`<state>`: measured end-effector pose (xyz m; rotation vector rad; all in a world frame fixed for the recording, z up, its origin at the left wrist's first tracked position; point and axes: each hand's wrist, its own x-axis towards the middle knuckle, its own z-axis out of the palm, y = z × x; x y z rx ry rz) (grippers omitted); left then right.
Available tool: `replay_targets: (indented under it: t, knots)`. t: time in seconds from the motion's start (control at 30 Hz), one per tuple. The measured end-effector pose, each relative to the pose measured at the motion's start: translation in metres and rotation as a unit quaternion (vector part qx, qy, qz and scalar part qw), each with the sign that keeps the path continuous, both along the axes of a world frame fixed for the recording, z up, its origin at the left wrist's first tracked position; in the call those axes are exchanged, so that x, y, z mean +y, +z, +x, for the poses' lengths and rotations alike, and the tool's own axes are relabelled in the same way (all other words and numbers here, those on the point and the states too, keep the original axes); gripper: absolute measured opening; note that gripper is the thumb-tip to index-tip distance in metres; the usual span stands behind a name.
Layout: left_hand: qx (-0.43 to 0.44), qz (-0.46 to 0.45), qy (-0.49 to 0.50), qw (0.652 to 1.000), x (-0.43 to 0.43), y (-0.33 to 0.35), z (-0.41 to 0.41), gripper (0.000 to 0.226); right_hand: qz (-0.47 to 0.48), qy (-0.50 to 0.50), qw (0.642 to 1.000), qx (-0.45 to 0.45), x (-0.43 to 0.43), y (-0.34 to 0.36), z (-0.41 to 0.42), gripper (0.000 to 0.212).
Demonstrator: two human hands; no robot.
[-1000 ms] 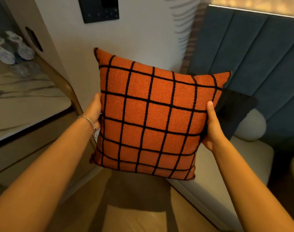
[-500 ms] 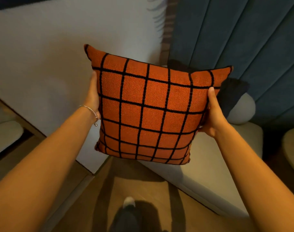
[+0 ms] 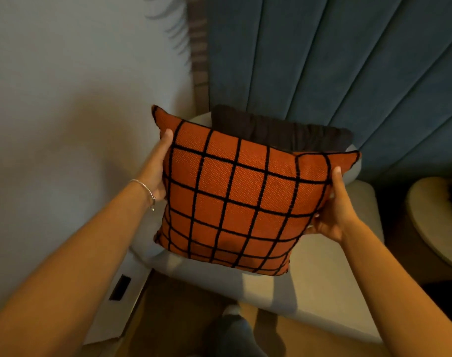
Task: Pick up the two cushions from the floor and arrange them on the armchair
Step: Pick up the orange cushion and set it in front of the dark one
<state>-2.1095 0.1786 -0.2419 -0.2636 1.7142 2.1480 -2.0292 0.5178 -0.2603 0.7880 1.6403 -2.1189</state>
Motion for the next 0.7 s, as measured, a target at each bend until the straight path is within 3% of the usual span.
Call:
replay_targets:
  t: [0.17, 0.3, 0.43, 0.53, 0.7]
  knots:
    - [-0.076, -0.012, 0.004, 0.997, 0.029, -0.034, -0.053, 0.072, 0.048, -0.025, 0.998, -0.025, 0.014, -0.023, -0.046, 0.113]
    - [-0.104, -0.008, 0.027, 0.994, 0.036, -0.063, -0.097, 0.080, 0.048, -0.030, 0.996, -0.066, 0.017, -0.043, -0.075, 0.124]
    - [-0.131, -0.022, -0.002, 0.991, 0.041, -0.091, -0.150, 0.086, 0.035, -0.068, 0.993, -0.092, 0.014, -0.071, -0.105, 0.116]
    - [-0.165, -0.012, -0.022, 0.986, 0.043, -0.117, -0.174, 0.076, 0.040, -0.092, 0.988, -0.118, 0.012, -0.090, -0.127, 0.118]
    - [-0.241, -0.019, -0.023, 0.970, 0.039, -0.164, -0.211, 0.101, 0.042, -0.105, 0.978, -0.175, 0.008, -0.128, -0.159, 0.113]
